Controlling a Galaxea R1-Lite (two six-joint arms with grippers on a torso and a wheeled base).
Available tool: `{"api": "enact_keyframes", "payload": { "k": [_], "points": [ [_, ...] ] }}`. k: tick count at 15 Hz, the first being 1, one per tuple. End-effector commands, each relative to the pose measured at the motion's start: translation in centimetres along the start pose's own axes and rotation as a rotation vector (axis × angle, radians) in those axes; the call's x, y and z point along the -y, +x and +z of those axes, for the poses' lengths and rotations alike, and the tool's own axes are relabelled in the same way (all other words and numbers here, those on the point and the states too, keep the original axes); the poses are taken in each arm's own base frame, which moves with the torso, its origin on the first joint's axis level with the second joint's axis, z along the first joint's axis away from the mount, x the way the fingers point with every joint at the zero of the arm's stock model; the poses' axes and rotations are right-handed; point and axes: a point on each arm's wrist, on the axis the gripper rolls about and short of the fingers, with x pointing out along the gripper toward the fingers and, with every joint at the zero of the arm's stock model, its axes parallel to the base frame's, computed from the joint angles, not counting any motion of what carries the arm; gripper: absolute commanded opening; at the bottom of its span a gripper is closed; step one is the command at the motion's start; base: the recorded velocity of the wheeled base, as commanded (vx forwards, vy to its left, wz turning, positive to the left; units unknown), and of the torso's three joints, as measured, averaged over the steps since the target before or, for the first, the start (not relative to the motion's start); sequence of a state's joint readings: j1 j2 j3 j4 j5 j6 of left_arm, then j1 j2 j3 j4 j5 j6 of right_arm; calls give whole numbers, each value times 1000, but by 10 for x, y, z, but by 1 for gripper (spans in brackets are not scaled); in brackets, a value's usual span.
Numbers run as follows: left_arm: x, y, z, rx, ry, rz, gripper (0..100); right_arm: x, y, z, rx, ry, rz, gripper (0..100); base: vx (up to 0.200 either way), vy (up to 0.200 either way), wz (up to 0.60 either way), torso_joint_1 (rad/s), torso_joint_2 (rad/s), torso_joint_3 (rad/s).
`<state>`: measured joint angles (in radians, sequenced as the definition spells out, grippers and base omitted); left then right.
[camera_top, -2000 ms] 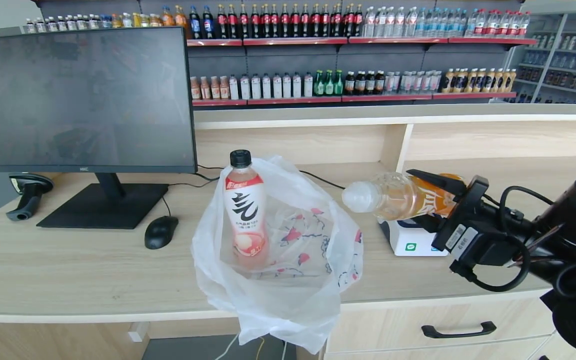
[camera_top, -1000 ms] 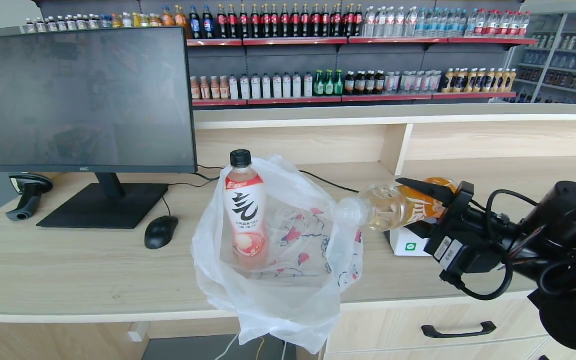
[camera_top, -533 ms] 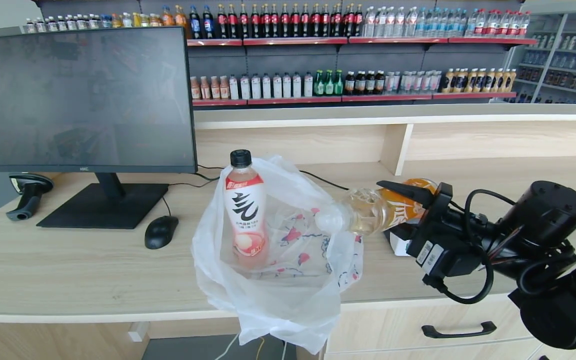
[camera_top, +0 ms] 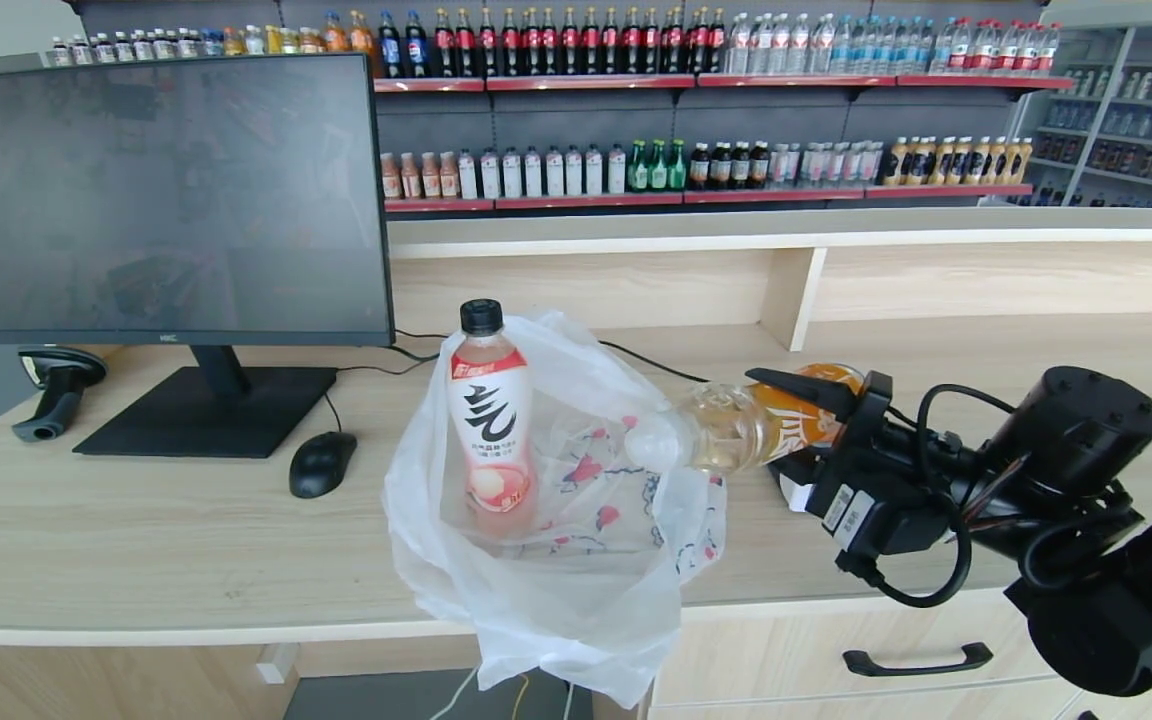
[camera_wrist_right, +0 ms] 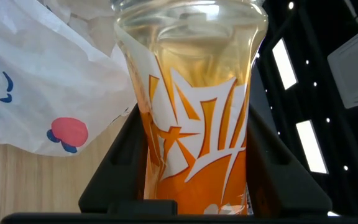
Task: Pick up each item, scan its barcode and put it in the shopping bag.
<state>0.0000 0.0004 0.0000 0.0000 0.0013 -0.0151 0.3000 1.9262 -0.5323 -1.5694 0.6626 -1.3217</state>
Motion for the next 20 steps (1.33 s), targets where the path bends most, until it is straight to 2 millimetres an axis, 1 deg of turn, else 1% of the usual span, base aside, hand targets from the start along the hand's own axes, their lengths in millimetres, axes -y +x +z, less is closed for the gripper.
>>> {"api": "enact_keyframes", "payload": {
  "k": [1,4,6,7,9,10,11,12,14,16,17,19,20],
  "points": [
    [0,0,0,0,0,0,100,0,0,0,1,-1,-1,0,0,0,0,0,0,0],
    [0,0,0,0,0,0,100,4,1,0,4,-1,-12,0,0,0,0,0,0,0],
    [0,0,0,0,0,0,100,10,2,6,23,12,-29,0,0,0,0,0,0,0],
    [0,0,0,0,0,0,100,17,4,10,37,47,-48,0,0,0,0,0,0,0],
    [0,0,0,0,0,0,100,41,3,18,67,88,-116,0,0,0,0,0,0,0],
    [0,0,0,0,0,0,100,48,2,21,75,101,-132,0,0,0,0,0,0,0],
    [0,0,0,0,0,0,100,65,0,26,95,130,-181,0,0,0,0,0,0,0],
    [0,0,0,0,0,0,100,80,0,31,116,112,-223,0,0,0,0,0,0,0],
    [0,0,0,0,0,0,100,83,-1,35,127,122,-230,0,0,0,0,0,0,0],
    [0,0,0,0,0,0,100,78,1,48,131,167,-229,0,0,0,0,0,0,0],
    [0,0,0,0,0,0,100,74,6,57,127,214,-236,0,0,0,0,0,0,0],
    [0,0,0,0,0,0,100,77,21,80,123,324,-297,0,0,0,0,0,0,0],
    [0,0,0,0,0,0,100,80,25,85,119,372,-323,0,0,0,0,0,0,0]
  ]
}}
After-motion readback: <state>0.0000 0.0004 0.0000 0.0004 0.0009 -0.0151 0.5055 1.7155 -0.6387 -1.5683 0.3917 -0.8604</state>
